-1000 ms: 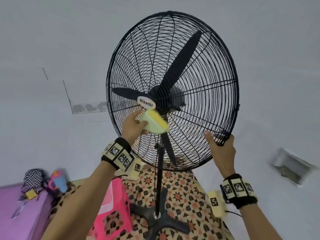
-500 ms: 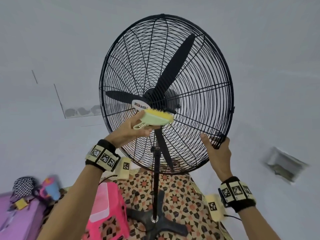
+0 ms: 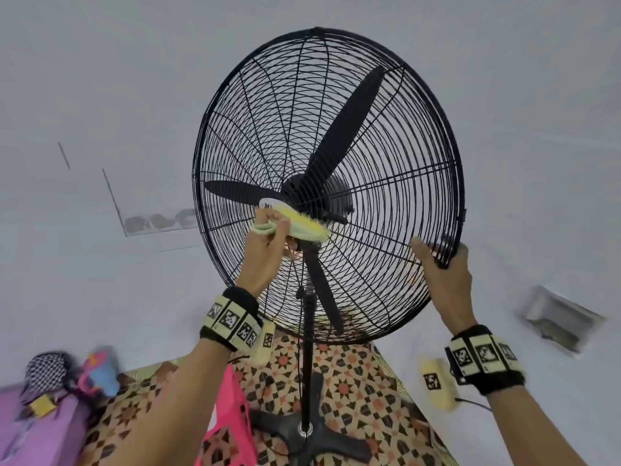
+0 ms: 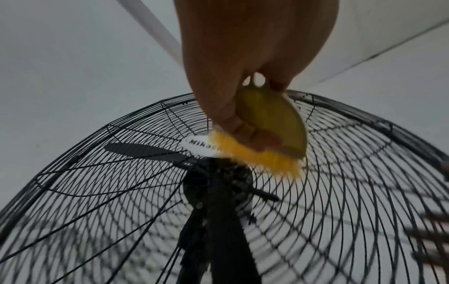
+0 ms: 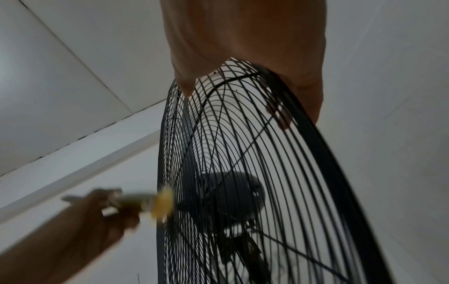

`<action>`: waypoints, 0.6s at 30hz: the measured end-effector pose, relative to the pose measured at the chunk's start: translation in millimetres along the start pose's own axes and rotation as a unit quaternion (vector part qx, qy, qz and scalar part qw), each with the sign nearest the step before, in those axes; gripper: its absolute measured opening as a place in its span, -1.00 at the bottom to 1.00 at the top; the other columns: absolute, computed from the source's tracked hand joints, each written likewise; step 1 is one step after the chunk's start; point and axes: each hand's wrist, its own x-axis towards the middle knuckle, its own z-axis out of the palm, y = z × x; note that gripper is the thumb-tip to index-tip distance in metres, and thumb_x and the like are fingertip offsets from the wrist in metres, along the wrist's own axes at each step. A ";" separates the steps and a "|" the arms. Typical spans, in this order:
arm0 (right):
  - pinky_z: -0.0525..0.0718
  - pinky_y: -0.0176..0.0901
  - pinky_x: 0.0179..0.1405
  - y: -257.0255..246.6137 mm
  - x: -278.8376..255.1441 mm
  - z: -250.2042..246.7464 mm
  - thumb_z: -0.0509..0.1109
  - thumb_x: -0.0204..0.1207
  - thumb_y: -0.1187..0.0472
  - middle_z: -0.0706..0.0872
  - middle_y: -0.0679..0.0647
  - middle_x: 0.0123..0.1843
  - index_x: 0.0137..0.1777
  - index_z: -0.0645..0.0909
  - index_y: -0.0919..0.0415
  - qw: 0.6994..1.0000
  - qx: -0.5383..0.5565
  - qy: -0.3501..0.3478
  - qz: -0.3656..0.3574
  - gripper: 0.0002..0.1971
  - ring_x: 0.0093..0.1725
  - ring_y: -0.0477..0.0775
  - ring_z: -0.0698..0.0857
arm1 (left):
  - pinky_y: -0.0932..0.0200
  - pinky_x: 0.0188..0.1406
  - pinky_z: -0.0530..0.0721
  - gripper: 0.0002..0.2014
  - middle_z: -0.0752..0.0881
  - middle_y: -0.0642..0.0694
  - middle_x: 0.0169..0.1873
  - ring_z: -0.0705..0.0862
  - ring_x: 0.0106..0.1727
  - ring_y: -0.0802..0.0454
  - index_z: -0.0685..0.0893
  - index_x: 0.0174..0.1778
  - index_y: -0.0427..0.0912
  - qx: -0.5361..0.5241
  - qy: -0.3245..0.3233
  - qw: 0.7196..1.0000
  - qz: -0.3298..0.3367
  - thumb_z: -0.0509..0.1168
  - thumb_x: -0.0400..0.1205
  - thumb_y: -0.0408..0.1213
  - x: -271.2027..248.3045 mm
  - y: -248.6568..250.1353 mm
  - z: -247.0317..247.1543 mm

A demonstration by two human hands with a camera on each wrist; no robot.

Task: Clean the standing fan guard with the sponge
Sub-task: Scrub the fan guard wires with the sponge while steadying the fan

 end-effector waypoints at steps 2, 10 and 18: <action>0.53 -0.11 0.21 -6.1 7.9 2.6 0.48 0.46 -0.41 0.68 -0.11 0.23 0.52 0.41 0.05 1.000 0.011 0.005 -0.005 -0.22 0.14 -0.10 0.65 | 0.13 -0.48 0.77 -0.93 0.75 -0.23 0.04 0.75 -0.32 -0.14 0.45 0.09 -0.13 0.060 -0.017 0.998 -0.009 0.13 0.89 -0.27 -12.7 -17.9 1.5; 0.52 -0.30 0.05 0.5 0.3 13.9 0.51 0.48 -0.36 0.67 -0.26 0.12 0.48 0.44 0.08 0.998 0.026 0.046 -0.021 -0.26 0.05 -0.40 0.61 | 0.03 -0.21 0.80 -0.89 0.58 -0.11 0.14 0.73 -0.06 0.06 0.38 0.06 -0.09 -0.001 -0.003 1.000 0.026 0.11 0.88 -0.37 -8.0 -0.3 2.0; 0.57 -0.31 0.03 0.8 -0.3 15.4 0.52 0.48 -0.36 0.72 -0.11 0.18 0.48 0.42 0.11 0.998 0.020 0.043 -0.032 -0.24 0.08 -0.33 0.66 | 0.03 -0.37 0.63 -0.90 0.56 -0.22 -0.07 0.57 -0.22 -0.07 0.34 0.10 -0.23 0.039 -0.006 0.999 -0.002 0.08 0.90 -0.30 -7.1 -9.0 -1.3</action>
